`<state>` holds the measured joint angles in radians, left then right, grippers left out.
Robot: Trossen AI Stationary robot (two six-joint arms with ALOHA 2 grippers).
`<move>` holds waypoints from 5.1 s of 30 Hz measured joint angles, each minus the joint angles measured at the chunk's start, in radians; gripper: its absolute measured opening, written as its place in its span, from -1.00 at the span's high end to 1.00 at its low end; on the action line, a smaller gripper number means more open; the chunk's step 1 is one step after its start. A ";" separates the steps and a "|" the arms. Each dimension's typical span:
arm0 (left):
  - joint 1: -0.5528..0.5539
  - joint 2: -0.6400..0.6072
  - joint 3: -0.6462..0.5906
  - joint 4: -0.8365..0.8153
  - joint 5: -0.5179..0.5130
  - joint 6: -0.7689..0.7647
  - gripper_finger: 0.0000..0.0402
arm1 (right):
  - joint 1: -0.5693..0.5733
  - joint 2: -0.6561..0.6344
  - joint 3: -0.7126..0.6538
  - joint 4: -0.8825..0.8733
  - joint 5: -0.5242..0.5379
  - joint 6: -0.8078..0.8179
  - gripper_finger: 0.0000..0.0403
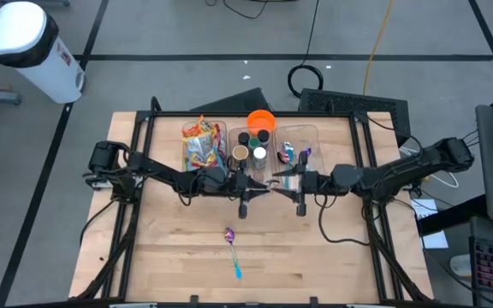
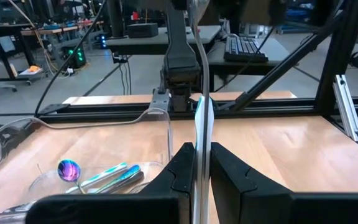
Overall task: Pick & Place Food Item
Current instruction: Put the patterned spoon into the right transparent bin, then put the purple spoon into the right transparent bin
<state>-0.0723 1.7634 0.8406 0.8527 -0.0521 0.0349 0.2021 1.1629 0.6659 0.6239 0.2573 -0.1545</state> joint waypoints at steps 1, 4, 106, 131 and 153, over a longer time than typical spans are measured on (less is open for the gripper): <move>0.000 0.000 0.000 -0.003 0.000 0.000 0.86 | -0.005 -0.001 0.000 0.001 0.000 0.005 0.13; 0.000 0.000 0.000 -0.007 0.000 0.000 0.86 | -0.012 -0.001 0.000 0.001 0.000 0.012 0.25; -0.223 -0.313 -0.044 -0.590 -0.131 -0.297 -0.20 | -0.249 -0.288 -0.307 -0.131 0.027 -0.041 -0.12; -0.392 -0.032 -0.306 -0.344 -0.253 -0.874 -0.20 | -0.108 -0.287 -0.307 -0.033 0.035 0.012 -0.06; -0.349 -0.031 -0.305 -0.273 -0.204 -0.748 0.92 | -0.108 -0.288 -0.307 -0.053 0.034 0.017 -0.06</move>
<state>-0.4210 1.7320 0.5358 0.5795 -0.2566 -0.7128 0.0937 0.8753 0.3588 0.5713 0.2914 -0.1379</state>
